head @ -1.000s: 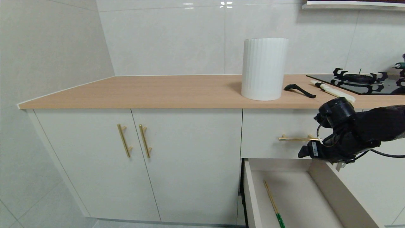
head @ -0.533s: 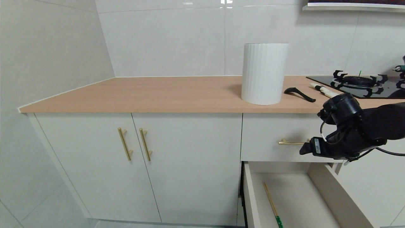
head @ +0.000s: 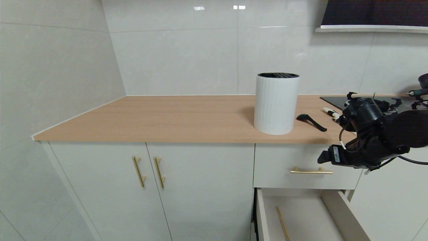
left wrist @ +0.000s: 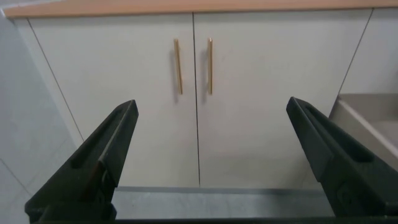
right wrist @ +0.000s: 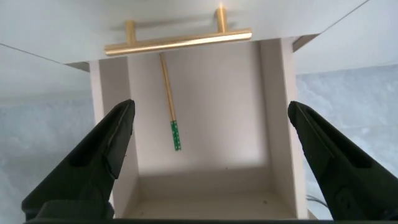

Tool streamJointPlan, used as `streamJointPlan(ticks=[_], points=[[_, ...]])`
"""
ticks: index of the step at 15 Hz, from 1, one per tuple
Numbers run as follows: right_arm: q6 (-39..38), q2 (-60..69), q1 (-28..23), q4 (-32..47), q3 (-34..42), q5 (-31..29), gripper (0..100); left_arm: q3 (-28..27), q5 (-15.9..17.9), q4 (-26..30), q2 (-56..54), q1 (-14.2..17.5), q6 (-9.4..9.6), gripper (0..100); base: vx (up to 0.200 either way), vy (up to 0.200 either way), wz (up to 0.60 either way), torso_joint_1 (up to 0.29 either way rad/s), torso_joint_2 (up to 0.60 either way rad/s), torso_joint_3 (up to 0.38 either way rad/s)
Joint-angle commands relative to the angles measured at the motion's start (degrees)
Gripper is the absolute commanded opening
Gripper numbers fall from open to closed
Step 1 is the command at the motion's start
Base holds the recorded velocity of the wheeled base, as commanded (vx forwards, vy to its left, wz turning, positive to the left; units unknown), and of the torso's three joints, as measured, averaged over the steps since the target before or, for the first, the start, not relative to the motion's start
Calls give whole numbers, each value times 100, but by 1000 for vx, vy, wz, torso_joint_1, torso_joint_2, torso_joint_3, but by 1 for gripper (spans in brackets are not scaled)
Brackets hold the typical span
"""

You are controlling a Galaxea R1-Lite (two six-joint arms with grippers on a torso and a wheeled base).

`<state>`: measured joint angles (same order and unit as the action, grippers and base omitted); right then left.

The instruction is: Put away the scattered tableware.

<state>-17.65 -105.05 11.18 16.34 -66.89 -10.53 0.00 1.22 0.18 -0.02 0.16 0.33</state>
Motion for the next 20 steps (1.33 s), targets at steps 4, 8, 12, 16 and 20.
streamJointPlan(ticks=[4, 8, 12, 16, 20], points=[[7, -33, 7, 1, 9, 7, 100, 0, 1, -1, 2, 2, 2, 100, 0, 0, 0, 194, -472, -279], [157, -33, -37, -60, 9, 25, 100, 0, 1, -1, 2, 2, 2, 100, 0, 0, 0, 102, -234, -132], [895, -288, -388, -676, -342, 183, 100, 0, 1, -1, 2, 2, 2, 100, 0, 0, 0, 7, -13, -8], [1370, -895, -916, -869, -1371, 1264, 100, 0, 1, -1, 2, 2, 2, 100, 0, 0, 0, 0, 0, 0], [1792, -1642, -1118, -878, -2188, 1976, 100, 0, 1, -1, 2, 2, 2, 100, 0, 0, 0, 0, 0, 0]])
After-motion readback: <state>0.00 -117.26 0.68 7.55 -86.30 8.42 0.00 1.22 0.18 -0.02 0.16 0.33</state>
